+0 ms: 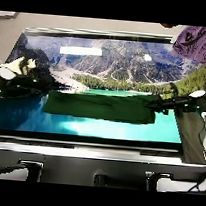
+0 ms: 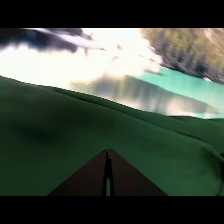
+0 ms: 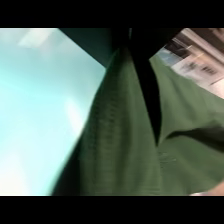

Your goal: Fold the clothes and pants, and hang the long-sleeved shirts on hangers.

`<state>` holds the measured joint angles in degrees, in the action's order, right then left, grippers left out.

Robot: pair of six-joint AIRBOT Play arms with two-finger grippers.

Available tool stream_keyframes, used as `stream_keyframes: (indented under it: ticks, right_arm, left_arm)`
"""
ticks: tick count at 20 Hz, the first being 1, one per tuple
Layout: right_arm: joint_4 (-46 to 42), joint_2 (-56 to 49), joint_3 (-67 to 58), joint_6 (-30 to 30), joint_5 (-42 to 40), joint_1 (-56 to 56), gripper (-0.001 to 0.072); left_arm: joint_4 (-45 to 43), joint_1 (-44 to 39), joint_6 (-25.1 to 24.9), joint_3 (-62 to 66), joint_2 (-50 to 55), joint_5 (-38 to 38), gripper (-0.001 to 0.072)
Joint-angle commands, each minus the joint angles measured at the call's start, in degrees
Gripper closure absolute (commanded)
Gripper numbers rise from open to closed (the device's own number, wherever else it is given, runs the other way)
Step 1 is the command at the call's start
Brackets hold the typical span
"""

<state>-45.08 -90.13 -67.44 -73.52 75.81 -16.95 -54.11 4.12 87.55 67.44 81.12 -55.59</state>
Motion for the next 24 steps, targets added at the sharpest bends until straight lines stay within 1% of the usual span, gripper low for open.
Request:
stream_keyframes:
  ticks: [1,3,6,8,11,14,19,20,23,24]
  right_arm:
    - [-6.9,9.6,-1.8,-8.6,1.1,0.3,0.0686]
    - [-10.1,13.1,-4.0,-11.8,2.6,0.3,0.0686]
    - [-14.6,15.3,-8.7,-15.7,7.2,0.3,0.0686]
    - [-17.4,15.3,-13.1,-17.5,10.7,0.3,0.0686]
    - [-20.7,15.3,-20.0,-20.4,13.7,0.3,0.0686]
    - [-22.9,15.3,-25.7,-22.9,17.2,0.2,0.0686]
    - [-23.7,15.3,-29.7,-25.8,19.3,0.2,0.0686]
    - [-23.7,15.3,-29.8,-26.4,19.3,0.3,0.0686]
    - [-23.7,15.3,-29.8,-28.2,19.5,0.3,0.0686]
    - [-23.5,15.3,-29.8,-28.4,19.4,0.3,0.0686]
  left_arm:
    - [4.8,-9.5,3.6,0.0,3.0,4.3,0.0694]
    - [6.4,-15.9,5.8,1.0,6.6,5.8,0.0694]
    - [10.8,-24.8,6.1,5.7,13.8,7.1,0.0694]
    - [13.5,-30.3,6.1,11.4,19.6,8.1,0.0694]
    - [18.3,-36.7,7.1,22.2,29.2,8.1,0.0694]
    - [22.7,-41.3,8.4,32.9,37.4,8.1,0.0694]
    - [23.1,-46.1,14.2,47.0,46.7,9.4,0.0694]
    - [23.6,-46.7,14.9,48.7,48.0,10.1,0.0695]
    - [30.0,-48.2,14.9,49.7,50.3,12.6,0.0694]
    - [30.4,-48.7,14.9,49.7,50.7,12.5,0.0694]
